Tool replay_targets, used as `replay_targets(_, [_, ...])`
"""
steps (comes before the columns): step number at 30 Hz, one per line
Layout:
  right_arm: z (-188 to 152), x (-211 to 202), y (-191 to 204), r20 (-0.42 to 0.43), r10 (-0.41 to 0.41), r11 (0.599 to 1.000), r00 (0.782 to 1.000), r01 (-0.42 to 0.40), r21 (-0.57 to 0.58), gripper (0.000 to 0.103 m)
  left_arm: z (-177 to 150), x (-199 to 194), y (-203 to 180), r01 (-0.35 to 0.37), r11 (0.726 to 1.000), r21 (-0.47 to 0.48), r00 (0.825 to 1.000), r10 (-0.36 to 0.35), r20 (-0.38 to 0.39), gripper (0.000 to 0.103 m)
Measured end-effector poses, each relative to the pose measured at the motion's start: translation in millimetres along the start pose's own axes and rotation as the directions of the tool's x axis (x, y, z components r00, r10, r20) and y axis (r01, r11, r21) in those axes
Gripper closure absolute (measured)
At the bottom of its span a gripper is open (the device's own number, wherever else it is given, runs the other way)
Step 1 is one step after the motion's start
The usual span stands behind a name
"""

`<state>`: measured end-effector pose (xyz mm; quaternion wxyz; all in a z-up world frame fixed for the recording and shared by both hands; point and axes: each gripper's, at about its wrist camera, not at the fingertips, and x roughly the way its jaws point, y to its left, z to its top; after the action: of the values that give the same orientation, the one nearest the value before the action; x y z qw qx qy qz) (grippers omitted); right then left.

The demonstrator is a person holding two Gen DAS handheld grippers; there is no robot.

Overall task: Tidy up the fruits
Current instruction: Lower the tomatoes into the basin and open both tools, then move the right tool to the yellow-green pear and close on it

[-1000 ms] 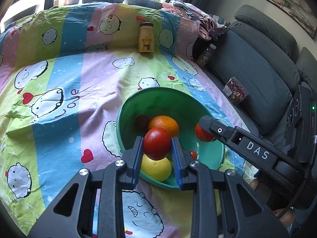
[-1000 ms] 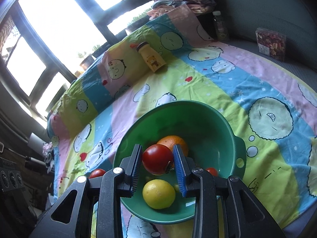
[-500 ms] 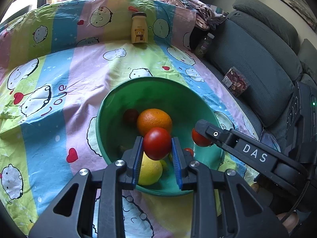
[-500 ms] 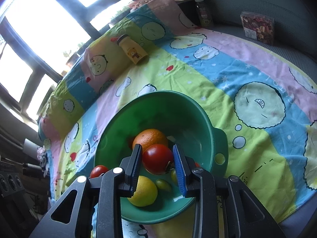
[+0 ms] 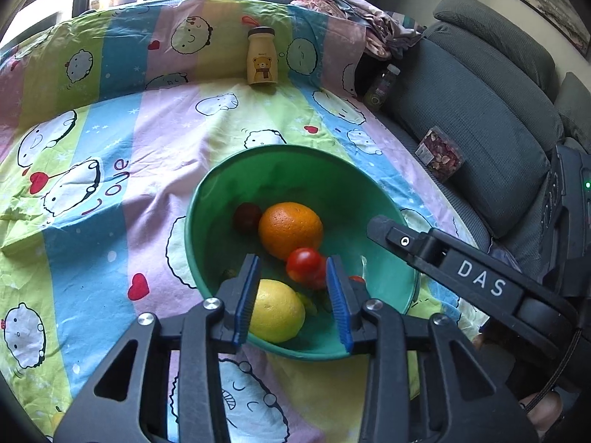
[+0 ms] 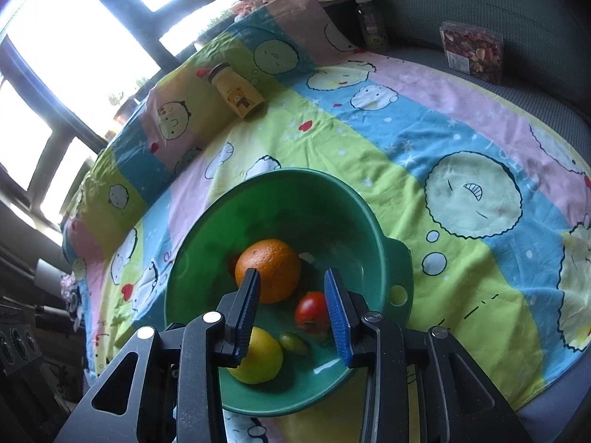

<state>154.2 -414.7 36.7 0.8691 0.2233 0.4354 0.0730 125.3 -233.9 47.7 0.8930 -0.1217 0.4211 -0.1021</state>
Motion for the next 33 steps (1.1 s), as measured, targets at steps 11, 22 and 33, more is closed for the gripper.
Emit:
replay_targets(11, [-25.8,-7.8,62.5,-0.109,0.242,0.954,0.964,-0.257,-0.152,0.043,-33.2,-82.6,62.5,-0.133,0.982,-0.134,0.986,0.145,0.083,0.041])
replay_targets(22, [-97.0,-3.1,162.6,-0.376,0.411,0.786,0.831,-0.531,-0.315,0.031,-104.3,-134.4,147.6,-0.273,0.892,-0.361,0.955,0.296,0.008,0.041])
replay_targets(33, [-160.9,49.7,192.8,-0.621,0.29,0.766,0.728,-0.566,-0.306,0.031,-139.5,-124.9,167.6,-0.264,0.872,-0.412,0.964,0.252,-0.084,0.041])
